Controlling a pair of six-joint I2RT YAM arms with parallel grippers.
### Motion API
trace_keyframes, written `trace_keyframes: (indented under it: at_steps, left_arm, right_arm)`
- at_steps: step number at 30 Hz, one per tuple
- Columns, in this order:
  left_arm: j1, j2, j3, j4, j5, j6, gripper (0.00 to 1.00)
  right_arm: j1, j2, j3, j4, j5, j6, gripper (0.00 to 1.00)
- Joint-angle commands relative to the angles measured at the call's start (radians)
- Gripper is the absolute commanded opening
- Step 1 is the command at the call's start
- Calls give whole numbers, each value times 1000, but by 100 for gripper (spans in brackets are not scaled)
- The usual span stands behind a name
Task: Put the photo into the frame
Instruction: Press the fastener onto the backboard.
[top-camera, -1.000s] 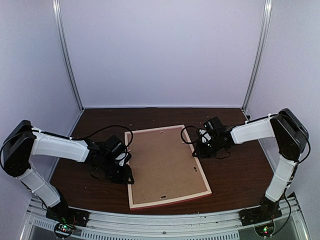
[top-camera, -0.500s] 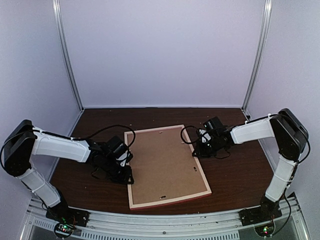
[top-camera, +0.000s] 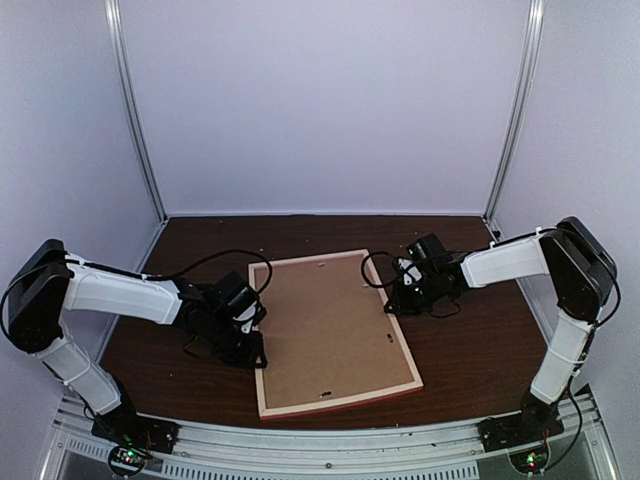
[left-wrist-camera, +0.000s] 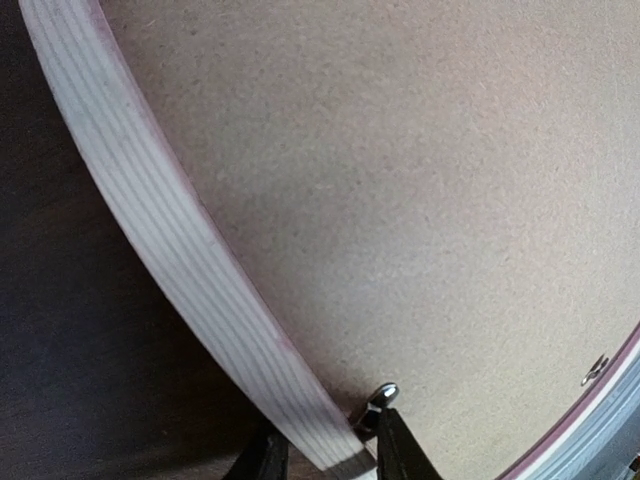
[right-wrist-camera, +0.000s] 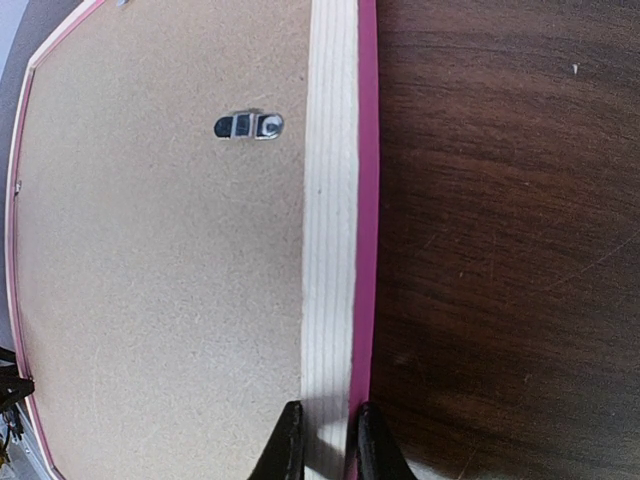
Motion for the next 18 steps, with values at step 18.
trace_keyframes:
  at_steps: [18]
  left_arm:
    - [6, -10, 63, -64, -53, 71, 59]
  right_arm:
    - [5, 65, -33, -24, -29, 12, 13]
